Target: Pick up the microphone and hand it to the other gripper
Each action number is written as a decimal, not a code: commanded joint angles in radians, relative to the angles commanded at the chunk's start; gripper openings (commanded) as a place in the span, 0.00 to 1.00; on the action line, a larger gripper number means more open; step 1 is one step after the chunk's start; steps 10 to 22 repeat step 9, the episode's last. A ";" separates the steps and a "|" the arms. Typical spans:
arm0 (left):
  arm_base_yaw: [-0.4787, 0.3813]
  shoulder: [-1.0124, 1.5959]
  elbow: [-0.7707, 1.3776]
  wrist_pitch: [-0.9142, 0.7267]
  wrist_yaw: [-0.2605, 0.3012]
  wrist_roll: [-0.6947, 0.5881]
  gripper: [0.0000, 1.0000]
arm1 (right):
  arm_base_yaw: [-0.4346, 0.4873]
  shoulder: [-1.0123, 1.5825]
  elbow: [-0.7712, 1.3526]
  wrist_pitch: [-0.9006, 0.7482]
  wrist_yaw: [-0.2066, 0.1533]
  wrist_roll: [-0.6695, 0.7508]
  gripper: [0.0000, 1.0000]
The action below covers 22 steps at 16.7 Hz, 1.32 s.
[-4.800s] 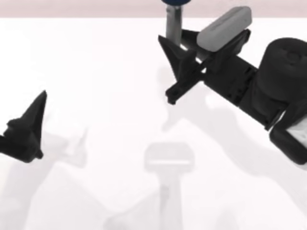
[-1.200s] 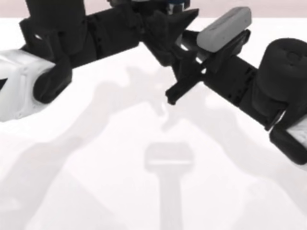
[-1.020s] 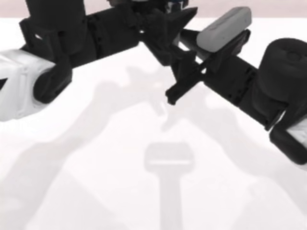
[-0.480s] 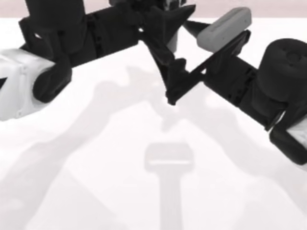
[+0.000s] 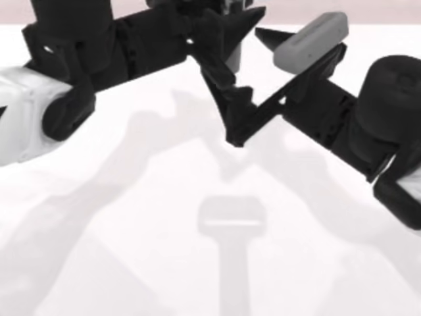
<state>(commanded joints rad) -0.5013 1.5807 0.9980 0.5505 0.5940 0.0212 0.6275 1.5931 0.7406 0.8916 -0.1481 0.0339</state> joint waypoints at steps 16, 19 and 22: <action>0.152 -0.072 -0.069 -0.009 0.129 0.005 0.00 | -0.029 -0.257 -0.237 -0.017 -0.044 0.001 1.00; 0.152 -0.072 -0.069 -0.009 0.129 0.005 0.00 | -0.029 -0.257 -0.237 -0.017 -0.044 0.001 1.00; 0.152 -0.072 -0.069 -0.009 0.129 0.005 0.00 | -0.029 -0.257 -0.237 -0.017 -0.044 0.001 1.00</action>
